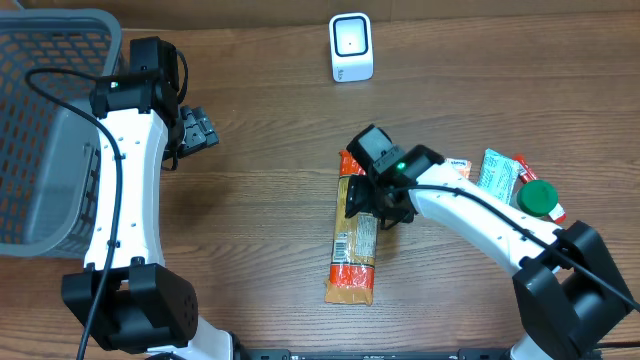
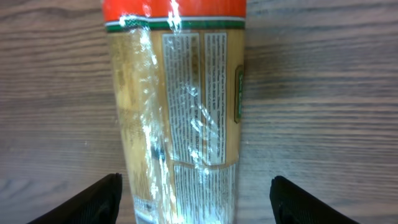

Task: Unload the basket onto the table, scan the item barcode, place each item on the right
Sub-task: 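Lower the right gripper and close it on the pasta packet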

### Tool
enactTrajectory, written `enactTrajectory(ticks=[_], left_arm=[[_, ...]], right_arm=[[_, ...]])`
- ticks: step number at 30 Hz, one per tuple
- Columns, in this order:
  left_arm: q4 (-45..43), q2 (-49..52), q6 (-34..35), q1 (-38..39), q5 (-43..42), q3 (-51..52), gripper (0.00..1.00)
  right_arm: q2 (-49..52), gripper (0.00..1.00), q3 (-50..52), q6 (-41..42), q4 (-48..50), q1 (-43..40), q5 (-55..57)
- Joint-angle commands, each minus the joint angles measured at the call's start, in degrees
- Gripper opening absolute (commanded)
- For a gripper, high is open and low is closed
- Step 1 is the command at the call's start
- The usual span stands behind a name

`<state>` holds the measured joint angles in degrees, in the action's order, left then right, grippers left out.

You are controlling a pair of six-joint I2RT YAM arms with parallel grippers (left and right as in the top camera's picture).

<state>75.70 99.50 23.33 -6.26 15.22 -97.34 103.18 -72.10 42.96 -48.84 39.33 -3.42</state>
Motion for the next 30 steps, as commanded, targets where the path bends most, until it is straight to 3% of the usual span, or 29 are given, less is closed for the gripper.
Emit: enactTrajectory(ticks=[1,7,22,30], left_arm=[[0.13,0.13,-1.27,-0.11,-0.04,-1.07,1.00],[0.11,0.13,-1.27,-0.11,-0.07,-1.07,1.00],[0.11,0.13,-1.27,-0.11,-0.07,-1.07,1.00],[0.13,0.13,-1.27,-0.11,-0.07,-1.07,1.00]], right_arm=[[-0.39,0.78,3.80,3.96,4.09,1.79,2.05],[-0.39,0.73,8.13,5.25,11.10,3.96,2.82],[-0.39,0.73,8.15,5.51,11.65,4.87,3.13],[-0.39,0.73,8.15,5.51,12.74,4.98,-4.33]])
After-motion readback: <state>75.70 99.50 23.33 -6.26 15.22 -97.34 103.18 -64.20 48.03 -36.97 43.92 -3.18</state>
